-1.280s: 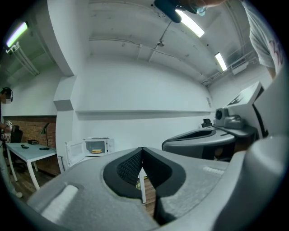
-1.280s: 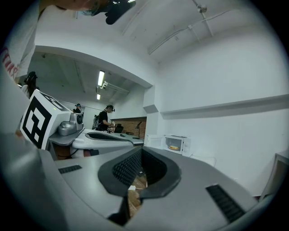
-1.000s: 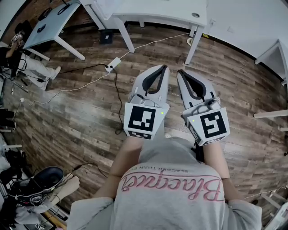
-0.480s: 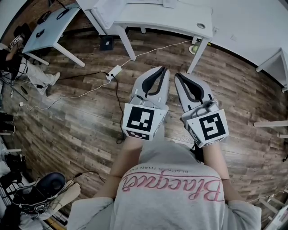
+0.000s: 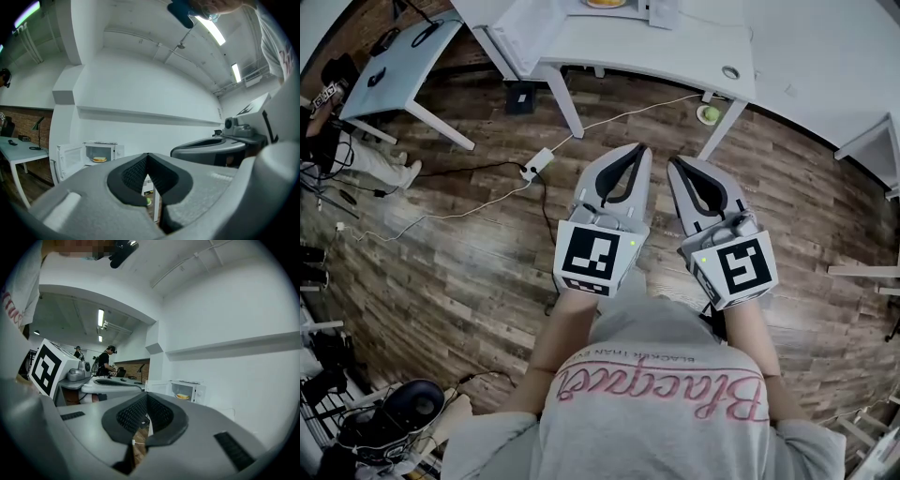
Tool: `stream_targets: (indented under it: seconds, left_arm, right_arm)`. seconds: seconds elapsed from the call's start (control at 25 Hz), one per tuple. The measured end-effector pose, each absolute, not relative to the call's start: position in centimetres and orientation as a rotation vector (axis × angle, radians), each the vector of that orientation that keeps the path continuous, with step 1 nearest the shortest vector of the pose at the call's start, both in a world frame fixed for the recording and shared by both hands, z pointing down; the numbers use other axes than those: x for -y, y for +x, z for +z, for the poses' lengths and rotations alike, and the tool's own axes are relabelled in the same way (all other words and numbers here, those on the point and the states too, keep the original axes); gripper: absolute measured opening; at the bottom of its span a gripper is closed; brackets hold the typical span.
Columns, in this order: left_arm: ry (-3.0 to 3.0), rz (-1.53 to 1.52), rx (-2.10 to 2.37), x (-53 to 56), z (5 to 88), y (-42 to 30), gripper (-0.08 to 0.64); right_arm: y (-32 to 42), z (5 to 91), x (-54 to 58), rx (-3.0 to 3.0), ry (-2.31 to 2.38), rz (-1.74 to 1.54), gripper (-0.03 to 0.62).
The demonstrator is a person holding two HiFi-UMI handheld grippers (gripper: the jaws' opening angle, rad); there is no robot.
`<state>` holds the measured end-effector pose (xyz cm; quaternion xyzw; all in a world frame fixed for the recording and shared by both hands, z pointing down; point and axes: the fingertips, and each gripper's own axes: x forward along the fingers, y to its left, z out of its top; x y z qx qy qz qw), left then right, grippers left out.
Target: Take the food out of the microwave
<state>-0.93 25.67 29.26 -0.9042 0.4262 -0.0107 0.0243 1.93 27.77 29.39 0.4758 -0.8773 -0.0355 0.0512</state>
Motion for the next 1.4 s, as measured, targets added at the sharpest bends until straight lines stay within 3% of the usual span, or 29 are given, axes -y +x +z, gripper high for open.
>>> stream_targets:
  seconds: [0.68, 1.4]
  left_arm:
    - [-2.831, -0.020, -1.242, -14.4, 29.0, -3.5, 0.005]
    - [-2.852, -0.042, -1.242, -9.8, 30.1, -3.5, 0.005]
  right_arm:
    - [-1.4, 28.8, -16.6, 2.637, 1.466, -0.152, 0.012]
    - [-1.1, 30.1, -11.8, 2.645, 1.474, -0.106, 0.012]
